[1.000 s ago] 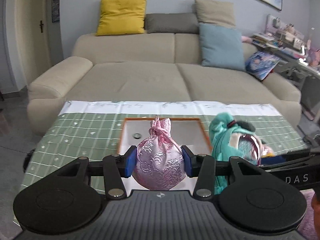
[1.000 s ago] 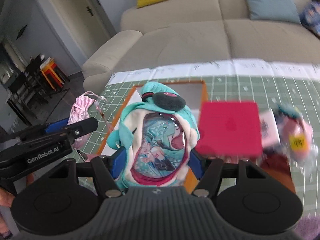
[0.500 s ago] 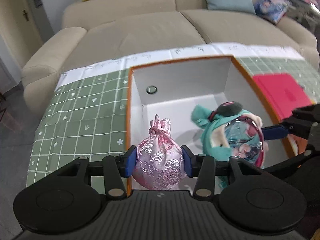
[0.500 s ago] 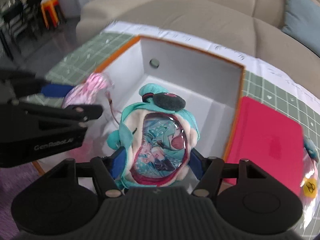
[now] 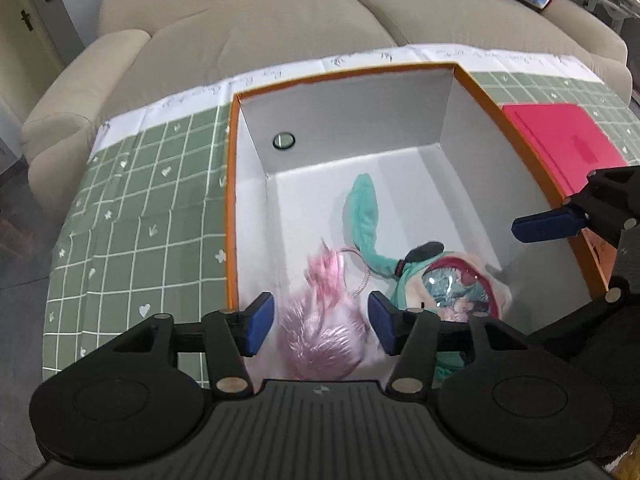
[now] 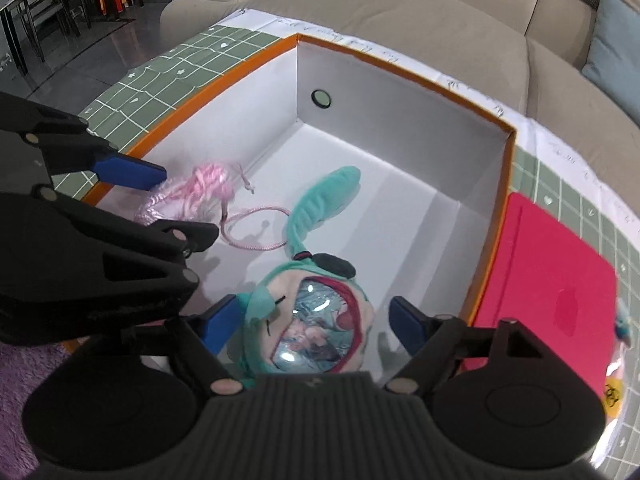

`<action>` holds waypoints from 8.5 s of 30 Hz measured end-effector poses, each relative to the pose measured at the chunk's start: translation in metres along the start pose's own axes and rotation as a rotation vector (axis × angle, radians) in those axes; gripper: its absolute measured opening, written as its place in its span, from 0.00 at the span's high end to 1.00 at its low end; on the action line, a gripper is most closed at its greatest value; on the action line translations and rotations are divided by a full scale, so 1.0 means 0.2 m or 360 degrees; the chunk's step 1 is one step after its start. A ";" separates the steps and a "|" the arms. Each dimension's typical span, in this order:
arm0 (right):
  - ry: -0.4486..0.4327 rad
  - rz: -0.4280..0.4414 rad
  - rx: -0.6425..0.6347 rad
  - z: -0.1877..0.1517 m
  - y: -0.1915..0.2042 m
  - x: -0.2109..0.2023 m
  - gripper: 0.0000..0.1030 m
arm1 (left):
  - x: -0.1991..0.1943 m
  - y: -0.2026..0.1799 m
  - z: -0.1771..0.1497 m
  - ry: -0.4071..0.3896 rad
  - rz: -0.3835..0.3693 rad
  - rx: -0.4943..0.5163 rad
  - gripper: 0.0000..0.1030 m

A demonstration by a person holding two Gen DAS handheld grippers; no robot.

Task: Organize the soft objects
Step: 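Open both tools to drop the pouch and plush into the box, then move both tools back to the remaining items on the mat, then grasp the white packet with the left tool while the right tool grasps the biohazard bag, then carry the white packet and clear bag over the orange box with both tools, then open both tools to drop the packet and bag into the box, then move both tools away from the box back toward the pile on the mat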

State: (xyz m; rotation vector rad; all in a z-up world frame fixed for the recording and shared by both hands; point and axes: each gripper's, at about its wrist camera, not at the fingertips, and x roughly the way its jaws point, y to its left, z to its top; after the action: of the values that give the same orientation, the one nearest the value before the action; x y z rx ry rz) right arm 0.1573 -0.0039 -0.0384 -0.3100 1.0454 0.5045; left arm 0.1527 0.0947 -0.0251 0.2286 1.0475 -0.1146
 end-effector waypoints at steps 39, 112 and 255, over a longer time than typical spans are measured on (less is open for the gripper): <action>-0.0314 -0.0225 0.0405 -0.86 -0.46 -0.76 0.11 | -0.58 -0.60 -0.23 -0.0602 -0.0396 0.0128 0.31; -0.0248 -0.0025 0.1453 -0.90 -1.57 -0.27 0.20 | 0.52 -1.61 0.86 0.0534 -0.0041 0.0691 0.64; -0.0096 0.0108 0.0213 -0.31 -0.08 -0.49 0.21 | -0.44 -0.12 -0.12 -0.0255 -0.0104 -0.0229 0.60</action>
State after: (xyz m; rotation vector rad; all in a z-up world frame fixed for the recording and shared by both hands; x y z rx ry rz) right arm 0.0815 -0.0714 0.0182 -0.1403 1.0284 0.4995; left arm 0.0842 0.0755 0.0376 0.0538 0.8997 -0.1141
